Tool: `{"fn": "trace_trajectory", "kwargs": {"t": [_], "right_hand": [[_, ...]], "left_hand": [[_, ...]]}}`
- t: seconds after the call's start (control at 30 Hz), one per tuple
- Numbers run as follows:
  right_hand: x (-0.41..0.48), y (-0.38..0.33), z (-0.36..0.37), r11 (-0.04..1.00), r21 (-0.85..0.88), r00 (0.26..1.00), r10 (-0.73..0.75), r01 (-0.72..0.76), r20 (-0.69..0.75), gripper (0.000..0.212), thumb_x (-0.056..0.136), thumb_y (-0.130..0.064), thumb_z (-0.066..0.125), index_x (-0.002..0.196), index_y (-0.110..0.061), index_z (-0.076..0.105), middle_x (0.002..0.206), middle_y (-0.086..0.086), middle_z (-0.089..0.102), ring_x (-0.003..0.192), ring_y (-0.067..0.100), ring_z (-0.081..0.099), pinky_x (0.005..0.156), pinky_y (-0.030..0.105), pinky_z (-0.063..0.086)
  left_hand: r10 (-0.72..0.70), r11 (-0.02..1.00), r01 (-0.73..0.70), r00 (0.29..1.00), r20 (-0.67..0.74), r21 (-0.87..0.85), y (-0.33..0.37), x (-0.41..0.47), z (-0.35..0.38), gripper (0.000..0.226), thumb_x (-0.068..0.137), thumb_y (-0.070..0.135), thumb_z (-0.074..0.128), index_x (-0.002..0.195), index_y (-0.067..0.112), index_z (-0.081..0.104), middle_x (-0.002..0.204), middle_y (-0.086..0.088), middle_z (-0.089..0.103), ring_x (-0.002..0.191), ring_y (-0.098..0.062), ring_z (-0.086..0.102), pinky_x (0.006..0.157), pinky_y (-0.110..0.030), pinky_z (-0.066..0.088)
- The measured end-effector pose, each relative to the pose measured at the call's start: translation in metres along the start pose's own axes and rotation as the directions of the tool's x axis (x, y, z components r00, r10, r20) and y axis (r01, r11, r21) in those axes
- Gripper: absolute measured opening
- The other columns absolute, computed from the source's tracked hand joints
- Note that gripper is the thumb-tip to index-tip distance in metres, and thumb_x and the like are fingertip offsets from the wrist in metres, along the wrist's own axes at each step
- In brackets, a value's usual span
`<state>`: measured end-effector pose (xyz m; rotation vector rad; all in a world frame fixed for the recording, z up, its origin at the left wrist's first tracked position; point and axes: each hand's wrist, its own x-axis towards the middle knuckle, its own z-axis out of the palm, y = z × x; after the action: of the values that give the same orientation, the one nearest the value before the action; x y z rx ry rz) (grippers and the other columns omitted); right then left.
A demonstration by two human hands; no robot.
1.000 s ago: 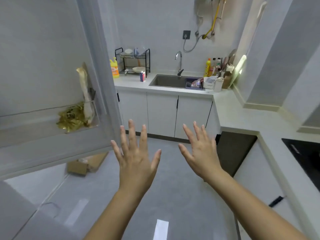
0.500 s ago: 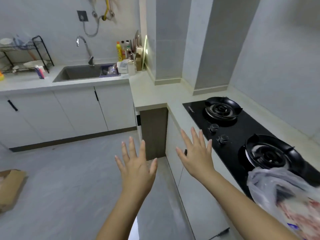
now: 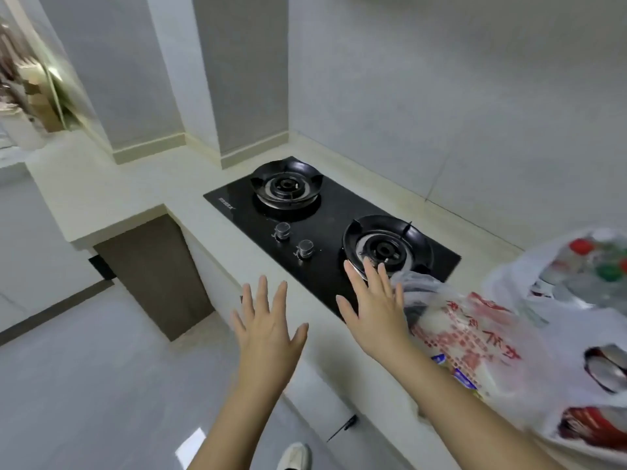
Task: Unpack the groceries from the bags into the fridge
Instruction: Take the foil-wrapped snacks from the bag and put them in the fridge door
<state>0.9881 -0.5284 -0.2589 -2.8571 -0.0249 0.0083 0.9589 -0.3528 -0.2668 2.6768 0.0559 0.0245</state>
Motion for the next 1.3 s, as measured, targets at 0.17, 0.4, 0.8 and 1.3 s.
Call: {"fn": "trace_trajectory", "kwargs": {"t": [0.17,0.4,0.8,1.3], "right_hand": [[0.01,0.048,-0.003,0.98,0.009,0.98,0.199,-0.199,-0.004,0.06,0.101,-0.049,0.032,0.153,-0.038,0.007,0.164,-0.002,-0.001,0.15,0.022,-0.006,0.119,0.049,0.0],[-0.018,0.109,0.003,0.877,0.077,0.881,0.473,-0.474,0.029,0.059,0.1,-0.045,0.038,0.153,-0.034,0.015,0.162,-0.004,0.01,0.15,0.02,0.004,0.121,0.044,0.009],[-0.056,0.183,0.003,0.793,0.073,0.768,0.557,-0.605,0.315,0.068,0.091,-0.034,0.058,0.151,-0.029,0.026,0.158,-0.004,0.026,0.144,0.018,0.026,0.115,0.039,0.031],[-0.075,0.198,0.025,0.883,-0.076,0.682,0.41,-0.464,0.606,0.062,0.08,-0.014,0.065,0.135,-0.022,0.038,0.125,0.001,0.055,0.104,0.02,0.056,0.078,0.031,0.048]], "left_hand": [[0.225,0.974,-0.22,0.966,0.126,-0.056,0.033,0.056,0.026,0.069,0.092,0.04,0.057,0.15,0.031,0.021,0.162,0.006,-0.002,0.148,-0.024,-0.012,0.119,-0.05,0.002],[0.482,0.876,-0.454,0.843,0.239,-0.162,0.087,0.078,0.068,0.06,0.088,0.033,0.064,0.142,0.029,0.038,0.159,0.007,0.017,0.149,-0.019,0.005,0.117,-0.04,0.015],[0.632,0.754,-0.633,0.627,0.456,-0.174,0.162,0.058,0.121,0.047,0.089,0.034,0.059,0.134,0.03,0.049,0.135,0.014,0.05,0.126,-0.011,0.042,0.098,-0.03,0.025],[0.334,0.547,-0.816,0.418,0.845,0.187,0.166,0.029,0.172,0.066,0.084,0.045,0.062,0.141,0.022,0.038,0.137,-0.007,0.043,0.127,-0.025,0.042,0.111,-0.049,0.019]]}}
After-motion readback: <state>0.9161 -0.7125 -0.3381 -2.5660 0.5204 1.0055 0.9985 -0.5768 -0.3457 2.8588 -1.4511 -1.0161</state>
